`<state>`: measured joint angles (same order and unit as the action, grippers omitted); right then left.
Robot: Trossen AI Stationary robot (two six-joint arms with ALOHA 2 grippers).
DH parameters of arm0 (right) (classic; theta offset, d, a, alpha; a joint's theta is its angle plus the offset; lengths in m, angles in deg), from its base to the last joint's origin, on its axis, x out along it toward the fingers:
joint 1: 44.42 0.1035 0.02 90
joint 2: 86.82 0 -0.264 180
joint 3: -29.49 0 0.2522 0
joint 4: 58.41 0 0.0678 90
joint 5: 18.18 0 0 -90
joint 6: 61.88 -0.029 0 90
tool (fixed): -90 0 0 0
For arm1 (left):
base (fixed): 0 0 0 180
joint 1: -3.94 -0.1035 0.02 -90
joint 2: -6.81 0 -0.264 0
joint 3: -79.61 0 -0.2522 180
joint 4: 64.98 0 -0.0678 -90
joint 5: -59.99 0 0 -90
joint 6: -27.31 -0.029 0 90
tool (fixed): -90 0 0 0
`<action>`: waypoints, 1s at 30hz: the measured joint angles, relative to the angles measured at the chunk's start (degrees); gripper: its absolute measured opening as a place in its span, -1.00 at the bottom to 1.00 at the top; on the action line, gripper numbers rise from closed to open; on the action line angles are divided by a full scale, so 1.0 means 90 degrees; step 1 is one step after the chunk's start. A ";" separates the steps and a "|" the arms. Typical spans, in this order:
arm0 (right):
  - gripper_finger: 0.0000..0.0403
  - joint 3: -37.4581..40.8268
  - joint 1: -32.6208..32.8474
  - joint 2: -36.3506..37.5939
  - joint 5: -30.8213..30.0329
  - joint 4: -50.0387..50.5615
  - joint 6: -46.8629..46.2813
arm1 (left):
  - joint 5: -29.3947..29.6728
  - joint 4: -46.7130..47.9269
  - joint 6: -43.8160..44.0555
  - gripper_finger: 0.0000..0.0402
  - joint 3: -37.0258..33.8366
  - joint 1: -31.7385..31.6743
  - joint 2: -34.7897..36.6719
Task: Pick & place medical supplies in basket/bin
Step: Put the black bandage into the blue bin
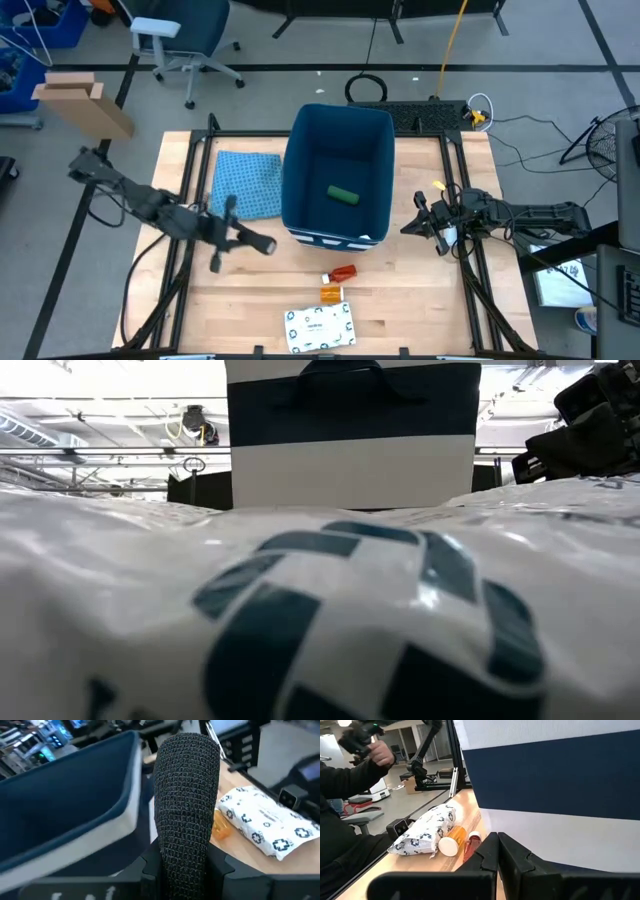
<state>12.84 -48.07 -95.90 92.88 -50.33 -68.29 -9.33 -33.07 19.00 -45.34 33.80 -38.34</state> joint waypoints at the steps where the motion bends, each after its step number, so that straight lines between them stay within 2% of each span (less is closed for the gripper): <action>1: -1.00 0.0001 0.0001 0.0002 0.0000 -0.0001 0.0002 | 0.0005 -0.0022 0.0068 -0.61 -0.0222 -0.0034 0.0303; 9: -1.00 0.0000 0.0001 0.0002 0.0003 -0.0001 0.0019 | -0.0024 -0.1573 0.0241 -0.61 -0.2357 -0.0431 0.2268; 14: -1.00 -0.0001 0.0001 0.0002 0.0005 -0.0001 0.0021 | 0.0034 -0.2541 0.0233 -0.61 -0.2725 -0.0663 0.2847; 17: -1.00 0.0000 0.0001 0.0001 0.0005 -0.0001 0.0021 | 0.0049 -0.2329 0.0289 -0.61 -0.2093 -0.0923 0.2693; 20: -1.00 -0.0001 0.0001 0.0002 -0.0001 -0.0004 0.0024 | 0.0125 -0.1488 0.0257 -0.61 -0.1057 -0.1288 0.2028; 24: -1.00 -0.0001 0.0001 0.0001 -0.0010 -0.0009 0.0051 | 0.0201 -0.0472 -0.0001 -0.61 0.0588 -0.2017 0.0391; 30: -1.00 0.0000 0.0001 0.0002 -0.0019 -0.0013 0.0118 | -0.0557 0.0376 -0.0712 -0.61 0.2996 -0.3315 -0.2511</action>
<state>12.85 -48.06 -95.88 92.70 -50.45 -67.22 -14.34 -29.68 12.59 -18.37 3.97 -60.94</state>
